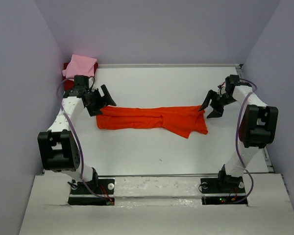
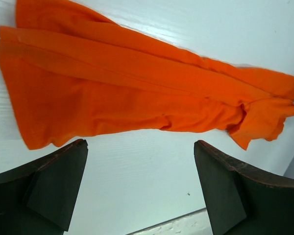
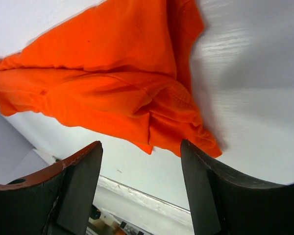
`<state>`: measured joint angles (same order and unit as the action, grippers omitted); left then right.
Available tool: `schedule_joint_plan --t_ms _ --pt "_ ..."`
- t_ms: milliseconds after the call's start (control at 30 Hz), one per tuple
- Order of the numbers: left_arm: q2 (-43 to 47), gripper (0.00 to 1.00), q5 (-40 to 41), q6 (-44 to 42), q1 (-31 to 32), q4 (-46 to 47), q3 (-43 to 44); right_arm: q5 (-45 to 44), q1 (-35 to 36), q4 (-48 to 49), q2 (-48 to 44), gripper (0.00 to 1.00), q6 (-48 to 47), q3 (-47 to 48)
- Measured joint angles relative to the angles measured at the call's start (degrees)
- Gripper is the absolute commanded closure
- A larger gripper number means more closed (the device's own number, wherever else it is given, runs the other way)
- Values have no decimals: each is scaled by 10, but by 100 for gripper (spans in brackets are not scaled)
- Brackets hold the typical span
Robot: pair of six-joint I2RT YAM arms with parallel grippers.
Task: Fold and stack the t-shirts
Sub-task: Fold the other side of the tshirt into a rectangle
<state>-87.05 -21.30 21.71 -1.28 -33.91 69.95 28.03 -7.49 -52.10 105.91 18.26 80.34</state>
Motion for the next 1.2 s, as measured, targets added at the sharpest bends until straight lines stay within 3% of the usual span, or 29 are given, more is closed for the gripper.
schedule_joint_plan --t_ms 400,833,1000,1067,1133,1200 --pt "-20 1 -87 40 38 112 -73 69 0 50 17 31 21 -18" --pt "-50 1 -109 70 45 205 -104 107 4 118 52 34 57 -43" --pt "-57 1 -109 72 49 220 -104 116 13 131 53 49 73 -45" --pt "-63 1 -108 72 50 223 -104 117 18 135 53 61 78 -45" --pt "-68 1 -108 72 50 225 -105 118 20 140 53 79 83 -45" --pt "-71 1 -108 72 50 227 -107 121 24 144 56 87 88 -45"
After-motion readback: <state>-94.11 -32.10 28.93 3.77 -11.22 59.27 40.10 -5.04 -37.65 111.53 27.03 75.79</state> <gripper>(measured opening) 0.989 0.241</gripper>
